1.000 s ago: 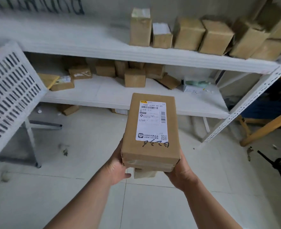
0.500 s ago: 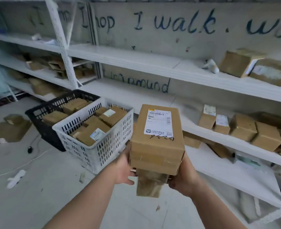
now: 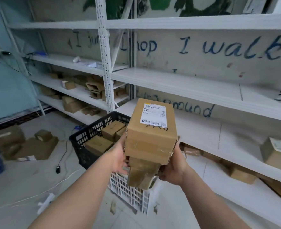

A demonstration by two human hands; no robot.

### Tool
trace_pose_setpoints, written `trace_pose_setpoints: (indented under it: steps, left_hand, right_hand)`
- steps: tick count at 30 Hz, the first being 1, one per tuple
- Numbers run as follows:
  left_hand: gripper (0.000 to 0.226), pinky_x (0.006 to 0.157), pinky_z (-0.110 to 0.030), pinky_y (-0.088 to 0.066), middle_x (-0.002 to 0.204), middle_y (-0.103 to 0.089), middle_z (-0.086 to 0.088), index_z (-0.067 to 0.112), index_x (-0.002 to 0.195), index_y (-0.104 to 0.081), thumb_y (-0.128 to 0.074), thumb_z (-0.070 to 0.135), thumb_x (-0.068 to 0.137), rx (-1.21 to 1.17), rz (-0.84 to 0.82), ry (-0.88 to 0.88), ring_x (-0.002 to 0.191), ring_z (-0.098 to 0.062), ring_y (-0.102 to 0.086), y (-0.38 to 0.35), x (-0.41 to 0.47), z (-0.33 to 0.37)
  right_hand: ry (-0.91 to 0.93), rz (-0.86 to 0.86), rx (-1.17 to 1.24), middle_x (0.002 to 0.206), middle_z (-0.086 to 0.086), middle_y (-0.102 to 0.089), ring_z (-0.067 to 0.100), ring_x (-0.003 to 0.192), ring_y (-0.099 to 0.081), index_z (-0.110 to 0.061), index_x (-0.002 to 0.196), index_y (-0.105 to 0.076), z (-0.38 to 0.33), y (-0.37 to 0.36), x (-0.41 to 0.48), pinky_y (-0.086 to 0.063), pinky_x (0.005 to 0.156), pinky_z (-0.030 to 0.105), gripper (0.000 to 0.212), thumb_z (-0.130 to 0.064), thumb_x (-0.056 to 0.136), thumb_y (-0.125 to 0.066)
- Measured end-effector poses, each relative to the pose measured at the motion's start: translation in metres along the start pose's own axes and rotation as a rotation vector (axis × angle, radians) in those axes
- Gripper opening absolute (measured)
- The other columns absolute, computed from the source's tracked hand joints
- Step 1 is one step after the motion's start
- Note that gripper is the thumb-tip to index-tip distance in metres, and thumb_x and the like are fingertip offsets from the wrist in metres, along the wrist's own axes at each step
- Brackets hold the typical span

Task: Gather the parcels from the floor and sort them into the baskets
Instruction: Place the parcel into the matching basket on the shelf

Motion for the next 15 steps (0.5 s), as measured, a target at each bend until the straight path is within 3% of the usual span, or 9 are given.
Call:
trace_pose_setpoints:
  steps: [2, 4, 6, 8, 13, 15]
  left_hand:
    - [0.096, 0.11, -0.061, -0.023, 0.155, -0.031, -0.016, 0.019, 0.15, -0.033, -0.017, 0.083, 0.08, 0.004, -0.001, 0.021, 0.141, -0.038, -0.028, 0.029, 0.02, 0.012]
    - [0.097, 0.11, -0.061, -0.022, 0.155, -0.031, -0.016, 0.019, 0.149, -0.033, -0.014, 0.084, 0.079, 0.0, -0.008, 0.046, 0.142, -0.037, -0.028, 0.051, 0.043, 0.022]
    - [0.099, 0.109, -0.06, -0.023, 0.154, -0.033, -0.016, 0.017, 0.148, -0.035, -0.014, 0.084, 0.079, 0.011, -0.018, 0.062, 0.141, -0.036, -0.03, 0.067, 0.062, 0.031]
    - [0.099, 0.11, -0.059, -0.023, 0.153, -0.034, -0.016, 0.016, 0.147, -0.036, -0.015, 0.085, 0.079, 0.004, -0.018, 0.074, 0.14, -0.037, -0.03, 0.08, 0.082, 0.036]
    - [0.091, 0.114, -0.061, -0.019, 0.153, -0.033, -0.018, 0.013, 0.149, -0.032, -0.021, 0.077, 0.085, -0.068, 0.041, 0.086, 0.142, -0.039, -0.027, 0.102, 0.123, 0.052]
    - [0.091, 0.115, -0.06, -0.017, 0.154, -0.032, -0.018, 0.011, 0.15, -0.03, -0.022, 0.075, 0.085, -0.069, 0.024, 0.111, 0.143, -0.038, -0.026, 0.105, 0.135, 0.057]
  right_hand:
    - [-0.032, -0.017, 0.002, 0.108, 0.011, -0.069, 0.029, 0.077, -0.058, -0.022, 0.111, -0.07, -0.005, -0.023, 0.029, -0.043, 0.065, 0.032, 0.091, -0.092, 0.059, -0.045]
    - [-0.076, -0.021, -0.013, 0.134, 0.016, -0.057, 0.041, 0.107, -0.054, -0.024, 0.13, -0.06, -0.01, -0.036, 0.056, -0.041, 0.087, 0.05, 0.111, -0.096, 0.047, -0.048]
    - [-0.125, -0.022, -0.026, 0.146, 0.021, -0.045, 0.048, 0.13, -0.04, -0.024, 0.14, -0.05, -0.017, -0.047, 0.077, -0.02, 0.11, 0.064, 0.118, -0.097, 0.048, -0.047]
    - [-0.142, -0.034, -0.026, 0.147, 0.023, -0.042, 0.049, 0.134, -0.035, -0.02, 0.143, -0.046, -0.024, -0.056, 0.097, -0.014, 0.112, 0.063, 0.115, -0.095, 0.056, -0.045]
    - [-0.118, -0.008, -0.014, 0.129, 0.018, -0.061, 0.04, 0.115, -0.053, -0.018, 0.133, -0.057, -0.039, -0.061, 0.153, -0.043, 0.095, 0.049, 0.108, -0.09, 0.051, -0.057]
    - [-0.148, 0.029, -0.004, 0.131, 0.018, -0.06, 0.041, 0.12, -0.052, -0.02, 0.134, -0.056, -0.04, -0.059, 0.174, -0.038, 0.104, 0.054, 0.113, -0.089, 0.045, -0.064]
Point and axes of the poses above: each hand's wrist, its own x-axis towards the middle knuckle, its own y-axis out of the back of the hand, z = x × y, the point moved 6 cm from there along x, towards the middle knuckle
